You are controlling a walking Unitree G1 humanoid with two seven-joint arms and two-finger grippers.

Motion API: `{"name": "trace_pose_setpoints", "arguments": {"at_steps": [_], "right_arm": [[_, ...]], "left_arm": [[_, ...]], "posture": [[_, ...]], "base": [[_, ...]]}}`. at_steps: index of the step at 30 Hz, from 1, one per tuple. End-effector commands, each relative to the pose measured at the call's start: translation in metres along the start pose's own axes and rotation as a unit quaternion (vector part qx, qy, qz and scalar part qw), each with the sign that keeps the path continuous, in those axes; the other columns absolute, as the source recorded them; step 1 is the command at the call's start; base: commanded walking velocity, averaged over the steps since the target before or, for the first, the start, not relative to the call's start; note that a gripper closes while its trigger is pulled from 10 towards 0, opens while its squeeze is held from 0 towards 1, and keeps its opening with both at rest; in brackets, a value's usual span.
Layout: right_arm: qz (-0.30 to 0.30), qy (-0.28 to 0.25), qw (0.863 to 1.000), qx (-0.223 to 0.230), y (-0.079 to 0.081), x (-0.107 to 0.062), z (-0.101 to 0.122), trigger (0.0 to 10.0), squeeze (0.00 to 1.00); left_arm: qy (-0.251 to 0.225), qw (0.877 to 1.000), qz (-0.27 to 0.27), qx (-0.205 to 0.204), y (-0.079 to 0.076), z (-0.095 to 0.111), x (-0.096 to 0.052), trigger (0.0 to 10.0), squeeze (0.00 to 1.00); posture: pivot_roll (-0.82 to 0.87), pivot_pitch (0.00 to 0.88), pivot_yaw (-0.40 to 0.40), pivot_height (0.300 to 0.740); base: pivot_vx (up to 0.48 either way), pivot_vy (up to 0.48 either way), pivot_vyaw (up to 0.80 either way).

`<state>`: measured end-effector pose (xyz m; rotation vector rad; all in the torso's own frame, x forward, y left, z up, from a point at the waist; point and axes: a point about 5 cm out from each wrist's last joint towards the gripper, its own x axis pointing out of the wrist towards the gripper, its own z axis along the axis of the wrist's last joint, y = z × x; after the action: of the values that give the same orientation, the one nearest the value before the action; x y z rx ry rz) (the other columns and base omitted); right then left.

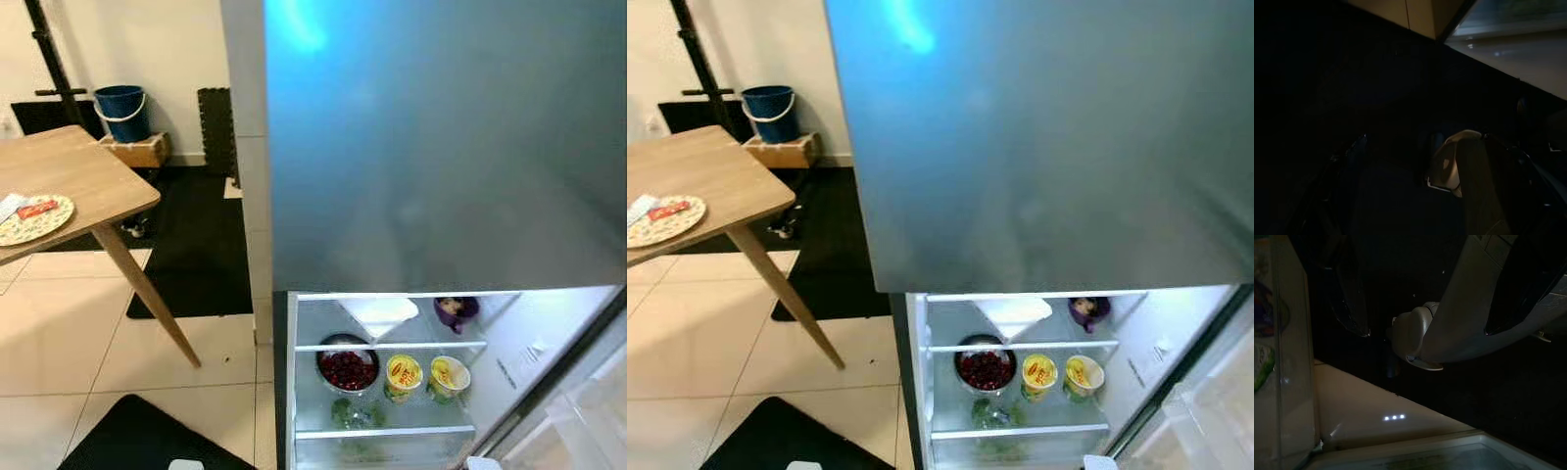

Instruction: Restocking fridge

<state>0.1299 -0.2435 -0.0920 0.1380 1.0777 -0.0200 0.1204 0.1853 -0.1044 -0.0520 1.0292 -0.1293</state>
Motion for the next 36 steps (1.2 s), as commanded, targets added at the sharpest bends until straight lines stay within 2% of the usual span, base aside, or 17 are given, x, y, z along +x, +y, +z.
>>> {"name": "trace_pose_setpoints", "arguments": {"at_steps": [1,21,36], "right_arm": [[0.003,0.000,1.000,-0.008,0.0015,0.0007,0.0019,10.0,0.00],[0.013,0.008,1.000,-0.021,0.0070,0.0024,0.0003,10.0,0.00],[0.016,0.014,0.999,-0.037,0.0104,0.0034,-0.0005,10.0,0.00]], "left_arm": [[0.008,1.000,0.000,0.000,0.0031,-0.0001,-0.0004,10.0,0.00],[0.015,1.000,-0.021,-0.004,-0.0025,-0.0033,-0.0001,10.0,0.00],[0.023,0.999,-0.032,0.012,-0.0058,-0.0043,0.0005,10.0,0.00]], "posture": [[-0.08,0.000,-0.035,0.740],[-0.07,0.000,-0.030,0.740],[-0.08,0.000,-0.027,0.740]], "base": [[0.000,0.000,0.77],[0.000,0.000,0.77],[0.000,0.000,0.77]]}}
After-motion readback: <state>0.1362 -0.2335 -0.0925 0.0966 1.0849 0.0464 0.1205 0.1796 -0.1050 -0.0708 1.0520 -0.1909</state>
